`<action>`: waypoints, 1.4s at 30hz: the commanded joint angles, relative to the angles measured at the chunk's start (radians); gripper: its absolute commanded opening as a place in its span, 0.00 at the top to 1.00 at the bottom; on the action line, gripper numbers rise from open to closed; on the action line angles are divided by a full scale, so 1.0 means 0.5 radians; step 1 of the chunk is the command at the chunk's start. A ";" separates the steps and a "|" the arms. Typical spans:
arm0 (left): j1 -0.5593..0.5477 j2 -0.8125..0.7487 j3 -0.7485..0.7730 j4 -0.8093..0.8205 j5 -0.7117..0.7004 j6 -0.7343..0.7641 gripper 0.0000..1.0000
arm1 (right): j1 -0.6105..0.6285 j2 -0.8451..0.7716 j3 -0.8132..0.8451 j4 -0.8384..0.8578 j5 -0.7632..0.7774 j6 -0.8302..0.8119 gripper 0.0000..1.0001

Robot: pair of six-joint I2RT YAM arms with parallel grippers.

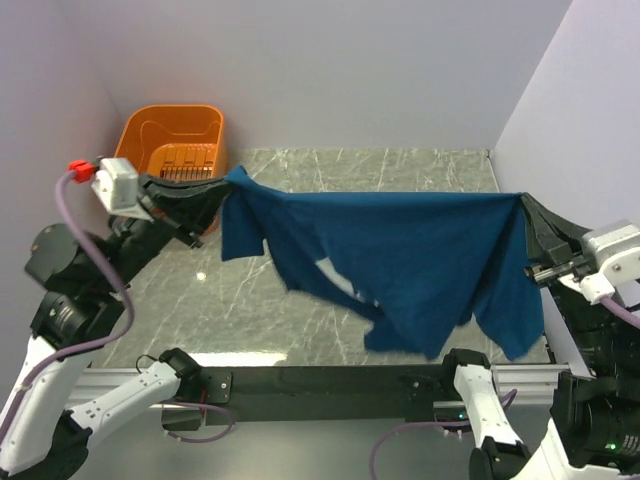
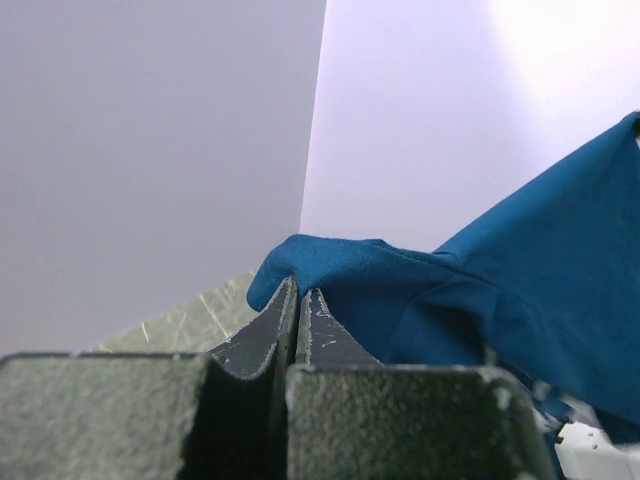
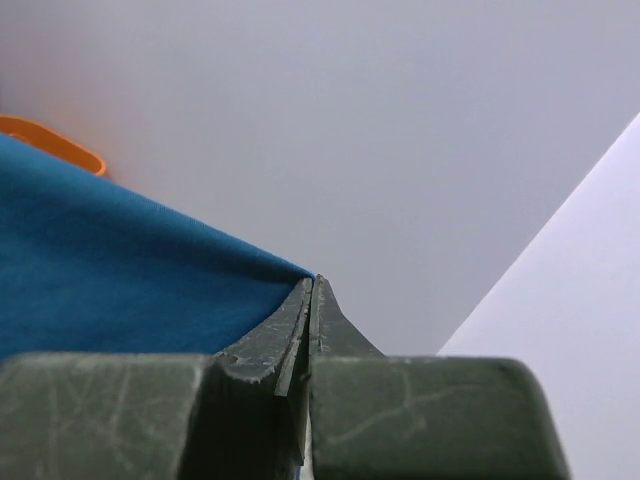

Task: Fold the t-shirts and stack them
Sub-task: Flatten the tshirt out

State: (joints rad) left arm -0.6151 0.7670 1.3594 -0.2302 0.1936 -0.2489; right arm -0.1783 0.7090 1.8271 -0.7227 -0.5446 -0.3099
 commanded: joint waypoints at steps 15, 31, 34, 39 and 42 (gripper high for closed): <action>0.021 1.020 -0.566 0.687 -0.476 -0.088 0.99 | -0.024 0.373 -1.730 0.712 -0.289 0.426 0.96; 0.034 1.354 -0.058 0.187 -0.449 -0.152 0.16 | 0.273 0.644 -1.730 -0.561 -0.547 -1.214 0.18; 0.037 1.004 -0.454 0.169 -0.457 -0.345 0.14 | 0.463 0.500 -1.972 -0.390 -0.219 -1.093 0.19; 0.037 0.433 -1.040 0.151 -0.344 -0.729 0.13 | 0.804 0.404 -2.163 -0.138 0.254 -0.755 0.21; 0.037 0.154 -1.295 0.141 -0.356 -0.895 0.13 | 0.964 0.444 -2.264 -0.080 0.444 -0.632 0.26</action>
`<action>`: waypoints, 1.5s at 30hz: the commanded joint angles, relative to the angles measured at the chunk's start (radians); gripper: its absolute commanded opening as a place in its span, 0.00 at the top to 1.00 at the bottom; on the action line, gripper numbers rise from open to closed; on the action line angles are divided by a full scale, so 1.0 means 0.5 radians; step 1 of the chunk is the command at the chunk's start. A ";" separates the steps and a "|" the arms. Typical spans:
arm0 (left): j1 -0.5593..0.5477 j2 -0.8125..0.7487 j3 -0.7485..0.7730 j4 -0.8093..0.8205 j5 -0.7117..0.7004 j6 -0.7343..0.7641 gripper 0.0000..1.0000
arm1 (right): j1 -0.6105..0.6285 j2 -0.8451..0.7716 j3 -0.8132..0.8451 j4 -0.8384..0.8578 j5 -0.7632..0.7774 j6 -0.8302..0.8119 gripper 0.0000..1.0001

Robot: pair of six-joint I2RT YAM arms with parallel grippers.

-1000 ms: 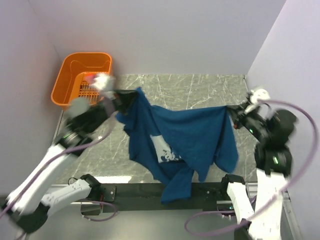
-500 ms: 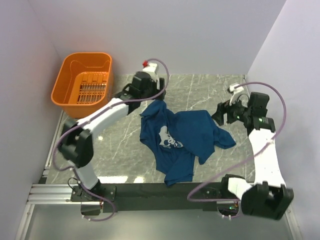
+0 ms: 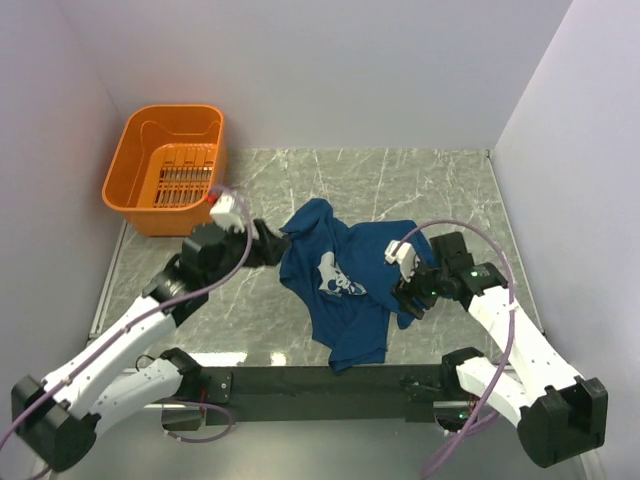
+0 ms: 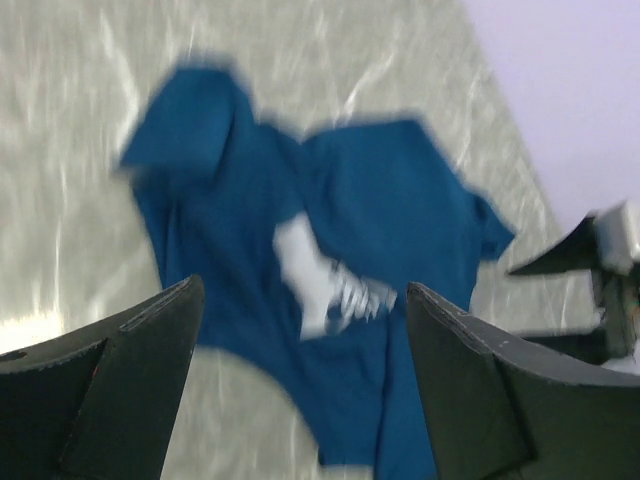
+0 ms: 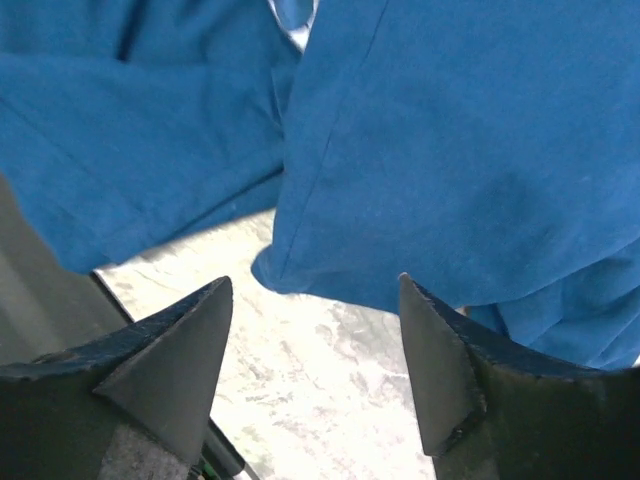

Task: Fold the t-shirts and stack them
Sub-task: Flatten the tshirt out

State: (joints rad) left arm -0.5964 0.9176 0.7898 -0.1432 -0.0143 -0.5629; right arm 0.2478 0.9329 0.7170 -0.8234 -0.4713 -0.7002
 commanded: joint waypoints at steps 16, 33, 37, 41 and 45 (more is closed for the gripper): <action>0.002 -0.298 -0.659 0.237 0.274 -0.598 0.14 | 0.462 0.377 -0.152 0.377 0.685 0.465 0.57; -0.001 -0.219 -0.669 0.271 0.344 -0.510 0.14 | -0.327 0.395 0.535 1.121 1.175 0.583 1.00; -0.001 -0.185 -0.638 0.268 0.391 -0.458 0.15 | -0.327 0.812 0.750 1.444 1.620 1.068 0.62; -0.001 -0.221 -0.644 0.271 0.470 -0.393 0.15 | -0.406 1.143 1.005 1.435 1.694 1.167 0.32; -0.004 -0.258 -0.684 0.274 0.574 -0.378 0.16 | -0.544 1.077 1.118 1.317 1.116 1.064 0.24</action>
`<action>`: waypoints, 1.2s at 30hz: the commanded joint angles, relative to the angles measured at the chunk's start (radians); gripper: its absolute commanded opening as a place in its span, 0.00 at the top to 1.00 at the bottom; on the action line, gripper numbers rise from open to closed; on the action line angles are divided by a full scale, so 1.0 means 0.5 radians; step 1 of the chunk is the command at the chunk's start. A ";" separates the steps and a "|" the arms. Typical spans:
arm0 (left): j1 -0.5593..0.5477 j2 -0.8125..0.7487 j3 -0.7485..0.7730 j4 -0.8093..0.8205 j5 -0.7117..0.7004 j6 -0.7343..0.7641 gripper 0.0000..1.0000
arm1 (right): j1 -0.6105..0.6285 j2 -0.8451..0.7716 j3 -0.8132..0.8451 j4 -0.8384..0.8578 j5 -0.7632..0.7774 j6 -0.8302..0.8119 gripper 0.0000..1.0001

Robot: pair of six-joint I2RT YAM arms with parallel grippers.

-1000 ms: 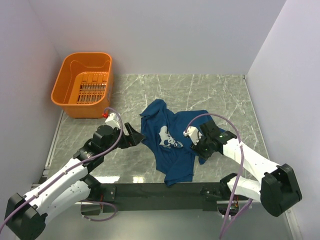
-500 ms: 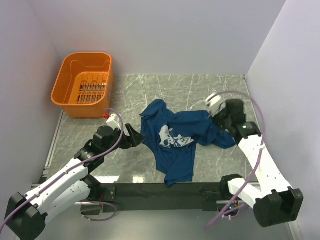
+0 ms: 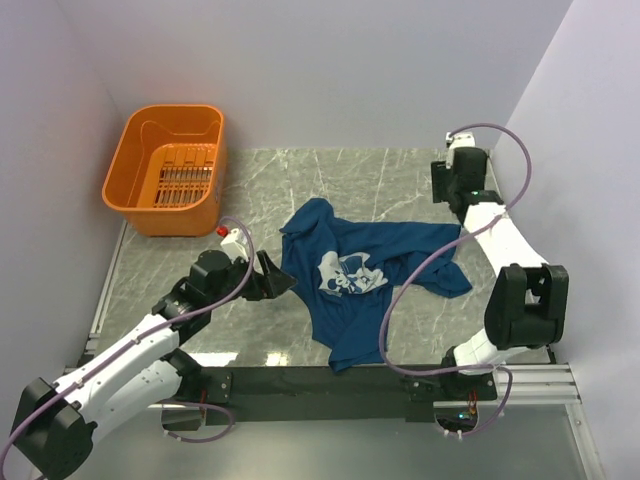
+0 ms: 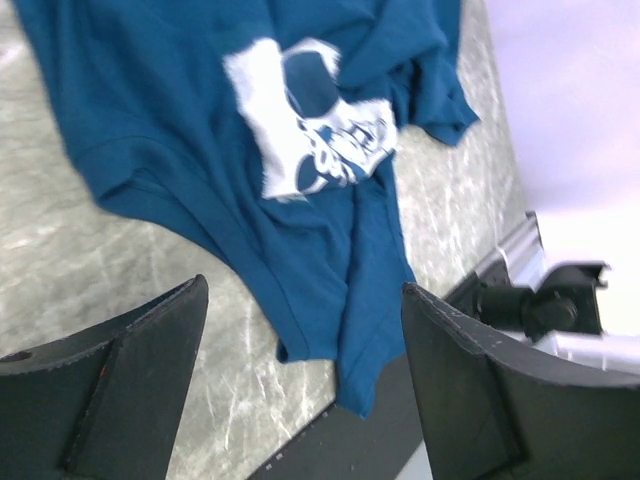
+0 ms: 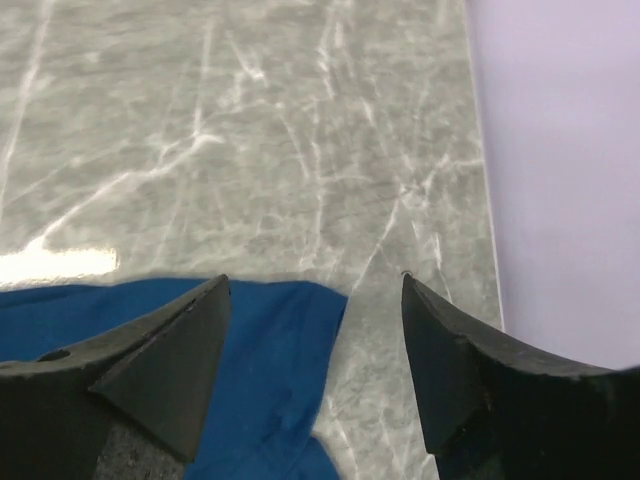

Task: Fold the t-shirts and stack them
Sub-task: Flatten the tshirt out

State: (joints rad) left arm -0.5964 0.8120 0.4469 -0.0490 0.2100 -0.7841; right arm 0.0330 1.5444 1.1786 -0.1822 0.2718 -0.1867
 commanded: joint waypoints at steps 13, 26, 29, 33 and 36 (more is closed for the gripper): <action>-0.781 0.357 0.063 -0.113 -0.299 -0.455 0.27 | -0.204 -0.873 -0.691 -1.314 -1.449 -1.489 0.28; -1.133 1.097 0.275 -0.040 -0.656 -0.899 0.28 | -0.281 -0.739 -0.918 -0.943 -0.986 -1.259 0.30; -1.133 1.211 0.327 -0.049 -0.653 -0.877 0.32 | -0.284 -0.684 -0.937 -0.854 -0.979 -1.222 0.30; -1.114 1.315 0.385 -0.095 -0.638 -0.810 0.37 | -0.281 -0.552 -0.918 -0.756 -0.998 -1.176 0.33; -1.093 1.355 0.453 -0.114 -0.629 -0.742 0.49 | -0.281 -0.438 -0.872 -0.737 -1.062 -1.161 0.36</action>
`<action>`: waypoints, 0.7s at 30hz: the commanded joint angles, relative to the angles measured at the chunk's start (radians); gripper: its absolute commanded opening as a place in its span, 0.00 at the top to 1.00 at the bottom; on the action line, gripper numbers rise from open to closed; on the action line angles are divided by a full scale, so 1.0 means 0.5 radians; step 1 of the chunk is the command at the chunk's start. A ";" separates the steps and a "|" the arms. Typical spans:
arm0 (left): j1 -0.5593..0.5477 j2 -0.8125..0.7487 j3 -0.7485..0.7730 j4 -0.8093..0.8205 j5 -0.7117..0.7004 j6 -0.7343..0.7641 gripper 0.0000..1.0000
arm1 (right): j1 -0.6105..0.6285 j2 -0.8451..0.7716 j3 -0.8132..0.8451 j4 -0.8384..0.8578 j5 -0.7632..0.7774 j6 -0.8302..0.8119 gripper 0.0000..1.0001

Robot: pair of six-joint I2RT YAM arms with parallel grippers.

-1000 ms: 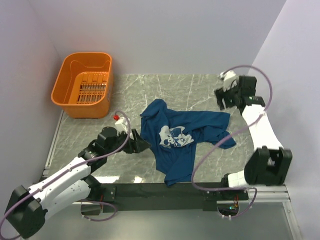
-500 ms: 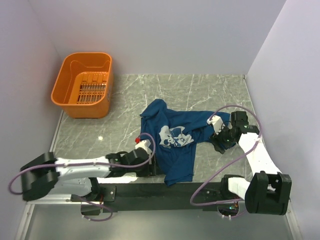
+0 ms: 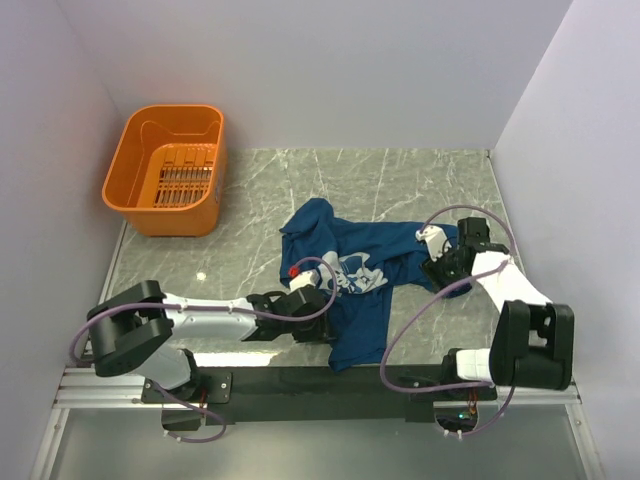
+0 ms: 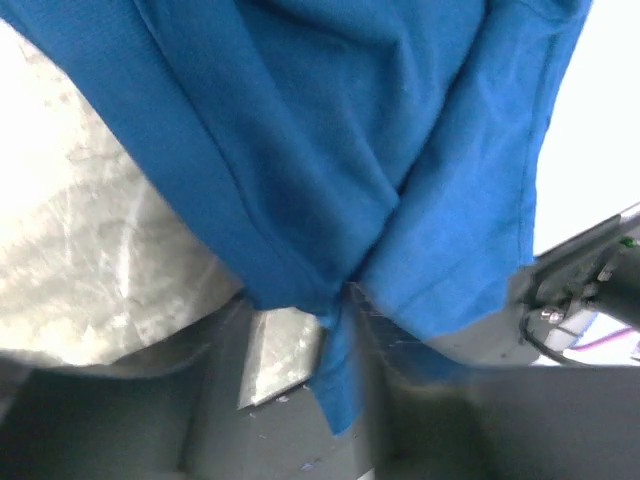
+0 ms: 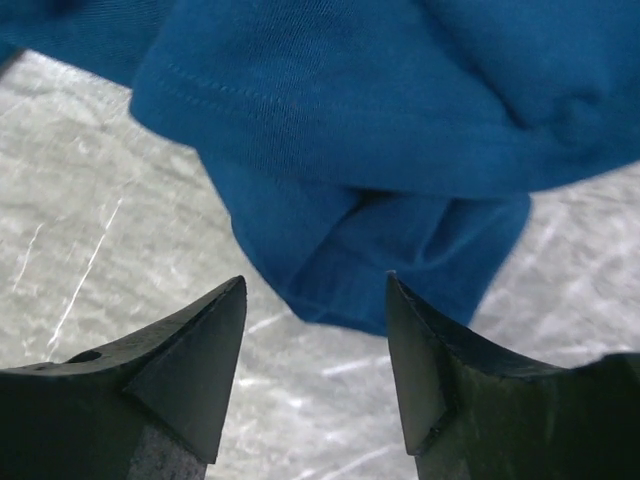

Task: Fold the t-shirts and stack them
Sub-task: Flatten the tshirt out

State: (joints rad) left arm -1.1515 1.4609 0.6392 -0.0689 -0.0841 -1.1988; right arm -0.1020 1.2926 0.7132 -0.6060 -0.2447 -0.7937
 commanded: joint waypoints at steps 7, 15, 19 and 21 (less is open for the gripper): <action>0.051 -0.086 0.007 -0.196 -0.102 0.115 0.99 | -0.017 0.243 0.160 0.062 -0.081 0.044 0.75; 0.256 -0.917 -0.174 -0.715 -0.240 0.146 0.99 | -0.409 -0.182 0.209 -0.227 -0.020 -0.271 1.00; 0.465 -1.286 -0.195 -0.939 -0.221 0.198 0.99 | -0.633 -0.284 0.148 -0.322 -0.008 -0.477 1.00; 0.545 -1.412 -0.177 -1.034 -0.203 0.234 0.99 | -0.740 -0.278 0.120 -0.349 -0.032 -0.544 1.00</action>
State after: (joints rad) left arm -0.9268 0.8169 0.5537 -0.4568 -0.1745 -1.1244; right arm -0.4171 1.1641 0.7738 -0.7155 -0.2546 -0.9611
